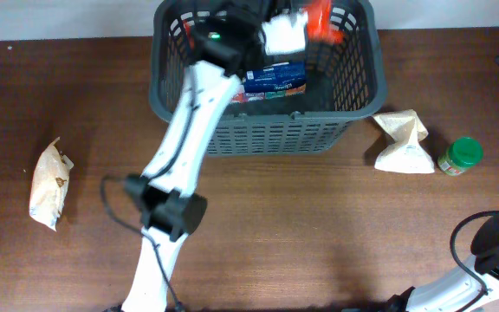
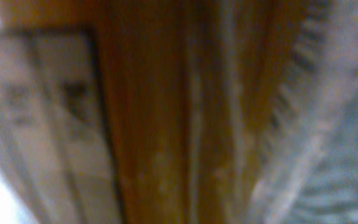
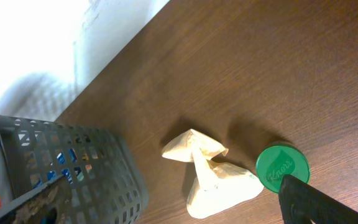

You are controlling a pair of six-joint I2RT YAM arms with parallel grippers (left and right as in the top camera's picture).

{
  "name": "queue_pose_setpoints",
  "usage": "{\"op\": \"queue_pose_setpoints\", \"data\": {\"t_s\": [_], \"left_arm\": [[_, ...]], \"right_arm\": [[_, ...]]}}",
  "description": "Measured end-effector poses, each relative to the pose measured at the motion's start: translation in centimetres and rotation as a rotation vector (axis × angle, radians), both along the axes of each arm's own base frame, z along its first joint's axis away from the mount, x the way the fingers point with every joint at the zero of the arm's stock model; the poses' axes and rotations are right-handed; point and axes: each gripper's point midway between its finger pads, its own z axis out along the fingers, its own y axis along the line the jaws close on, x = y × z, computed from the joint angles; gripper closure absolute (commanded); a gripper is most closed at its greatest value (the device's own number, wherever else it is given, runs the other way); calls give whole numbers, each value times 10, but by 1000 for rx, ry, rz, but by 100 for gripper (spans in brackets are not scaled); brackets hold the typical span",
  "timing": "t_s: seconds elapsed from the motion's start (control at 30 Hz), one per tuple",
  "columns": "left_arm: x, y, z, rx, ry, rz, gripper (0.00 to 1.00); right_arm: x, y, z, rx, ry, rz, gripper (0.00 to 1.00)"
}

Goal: Pack container
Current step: 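Lower the pasta package into the basket and release it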

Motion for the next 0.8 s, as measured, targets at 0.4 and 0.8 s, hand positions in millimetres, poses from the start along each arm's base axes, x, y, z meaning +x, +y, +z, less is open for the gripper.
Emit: {"op": "queue_pose_setpoints", "data": {"t_s": [0.4,0.8], "left_arm": [[-33,-19,-146,154,316,17,5],[-39,89,91,-288,-68,574,1]], "right_arm": [[0,0,0,0,0,0,1],[0,0,0,0,0,1,1]]}}
